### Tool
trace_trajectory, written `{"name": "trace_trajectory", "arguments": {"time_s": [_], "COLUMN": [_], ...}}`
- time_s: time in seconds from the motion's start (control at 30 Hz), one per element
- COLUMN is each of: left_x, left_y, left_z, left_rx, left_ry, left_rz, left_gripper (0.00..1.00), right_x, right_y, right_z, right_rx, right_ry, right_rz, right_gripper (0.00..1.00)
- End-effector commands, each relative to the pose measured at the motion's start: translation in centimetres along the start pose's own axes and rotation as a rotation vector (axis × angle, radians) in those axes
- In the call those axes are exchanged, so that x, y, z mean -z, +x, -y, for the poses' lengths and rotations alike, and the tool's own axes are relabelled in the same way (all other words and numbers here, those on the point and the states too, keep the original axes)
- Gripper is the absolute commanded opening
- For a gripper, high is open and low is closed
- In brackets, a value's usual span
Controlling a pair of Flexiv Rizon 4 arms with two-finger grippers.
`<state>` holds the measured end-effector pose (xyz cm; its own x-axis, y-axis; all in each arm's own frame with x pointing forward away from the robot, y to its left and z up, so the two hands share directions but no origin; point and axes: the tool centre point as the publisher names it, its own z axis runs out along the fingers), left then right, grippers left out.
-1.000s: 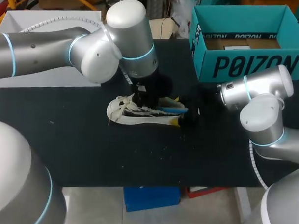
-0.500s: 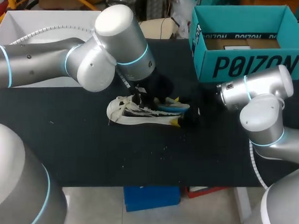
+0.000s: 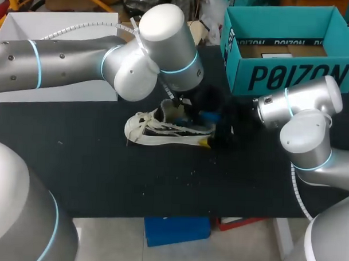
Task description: Take the shoe out of the shoebox, open the shoe tongue, remove and reinsert the insole, then place the shoe into the shoebox
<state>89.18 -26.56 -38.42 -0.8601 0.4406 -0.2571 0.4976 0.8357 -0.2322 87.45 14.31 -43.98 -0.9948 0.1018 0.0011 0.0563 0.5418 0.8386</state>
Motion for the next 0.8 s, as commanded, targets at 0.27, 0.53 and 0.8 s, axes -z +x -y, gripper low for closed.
{"name": "trace_trajectory", "arguments": {"time_s": [0.27,0.53,0.8], "left_x": [0.4,3.2,7.8], "left_y": [1.0,3.8,4.7], "left_z": [0.3,0.5,3.3], "left_rx": [0.033,0.062,0.084], "left_ry": [-0.032,0.005,0.183], "left_rz": [-0.037,-0.022,0.058], "left_gripper": [0.0,0.0,0.0], "right_x": [-0.3,-0.3,-0.3], "right_y": [-0.1,-0.1,-0.1], "right_z": [0.2,0.2,0.2], "right_rx": [-0.001,-0.001,-0.001], "right_ry": [0.002,0.002,0.002], "right_rz": [0.0,0.0,0.0], "right_gripper": [0.0,0.0,0.0]}}
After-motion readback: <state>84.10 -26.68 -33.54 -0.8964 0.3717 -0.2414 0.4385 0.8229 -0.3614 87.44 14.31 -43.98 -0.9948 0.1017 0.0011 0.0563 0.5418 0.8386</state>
